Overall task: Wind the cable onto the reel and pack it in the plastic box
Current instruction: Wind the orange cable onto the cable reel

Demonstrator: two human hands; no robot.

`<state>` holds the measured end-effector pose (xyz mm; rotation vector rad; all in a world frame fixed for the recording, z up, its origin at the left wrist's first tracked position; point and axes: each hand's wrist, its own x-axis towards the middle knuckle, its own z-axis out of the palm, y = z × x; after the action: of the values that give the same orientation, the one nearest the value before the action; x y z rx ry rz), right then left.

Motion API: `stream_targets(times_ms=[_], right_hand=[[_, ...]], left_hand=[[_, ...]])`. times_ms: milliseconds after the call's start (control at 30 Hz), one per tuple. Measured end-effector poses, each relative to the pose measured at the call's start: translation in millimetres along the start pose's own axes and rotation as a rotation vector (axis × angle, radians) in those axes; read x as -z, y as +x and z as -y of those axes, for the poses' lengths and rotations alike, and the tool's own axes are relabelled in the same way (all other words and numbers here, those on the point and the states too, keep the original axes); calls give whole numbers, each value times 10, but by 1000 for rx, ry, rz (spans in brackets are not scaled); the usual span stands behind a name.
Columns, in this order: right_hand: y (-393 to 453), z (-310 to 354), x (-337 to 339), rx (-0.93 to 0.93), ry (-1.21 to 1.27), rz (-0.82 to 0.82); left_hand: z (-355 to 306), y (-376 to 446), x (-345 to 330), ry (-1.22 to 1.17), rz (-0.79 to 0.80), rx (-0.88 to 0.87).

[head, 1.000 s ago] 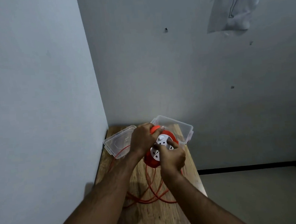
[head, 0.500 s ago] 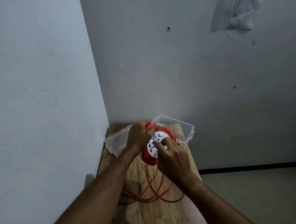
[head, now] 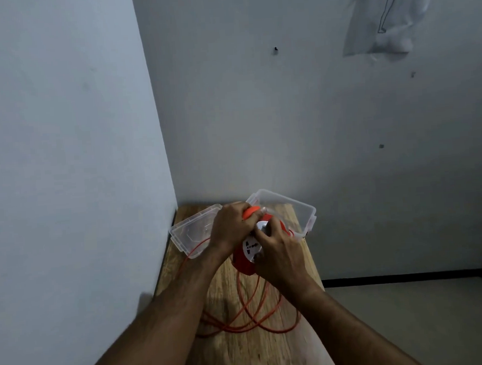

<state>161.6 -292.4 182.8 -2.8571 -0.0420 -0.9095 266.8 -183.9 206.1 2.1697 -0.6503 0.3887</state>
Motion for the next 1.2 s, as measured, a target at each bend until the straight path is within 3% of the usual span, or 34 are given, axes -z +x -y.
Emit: stream_targets(times_ms=[100,267,333,433,533,600,667,767,833,933,1000,1067,1200], right_hand=[[30,20,8,-87,142,22],[45,163,71,-413,447,-134],[50,257,33,-618,569,-192],[81,348,-59,-1080,782,-166],[171,417,41,-1531,1206,-191],[231,436,110,-1677,1440,-276],[265,431,140,-1700,1497,-323],[215,403,89,-1601,1436,-257],[130,383,31,-1418,1282,-258],[-47,319,7,-807,740,-269],[-158,210,-48,-352,316,-185],[-200,149,-91,-82,44,-78],[-137,138,-65,-85,-11,76]], left_hand=[[9,25,29,21,-2,-8],[21,44,11,40,-52,14],[6,28,-17,60,-70,-4],[-25,-18,-57,90,-93,-26],[-45,-62,-92,153,-86,-55],[-44,-71,-95,161,-72,-69],[-40,-63,-77,145,-67,-67],[14,-27,-48,97,-72,-23],[60,-11,-25,26,-88,40],[86,-3,10,-19,-144,98],[94,0,19,-21,-143,93],[98,0,17,-19,-133,71],[97,-30,-23,-12,-77,23]])
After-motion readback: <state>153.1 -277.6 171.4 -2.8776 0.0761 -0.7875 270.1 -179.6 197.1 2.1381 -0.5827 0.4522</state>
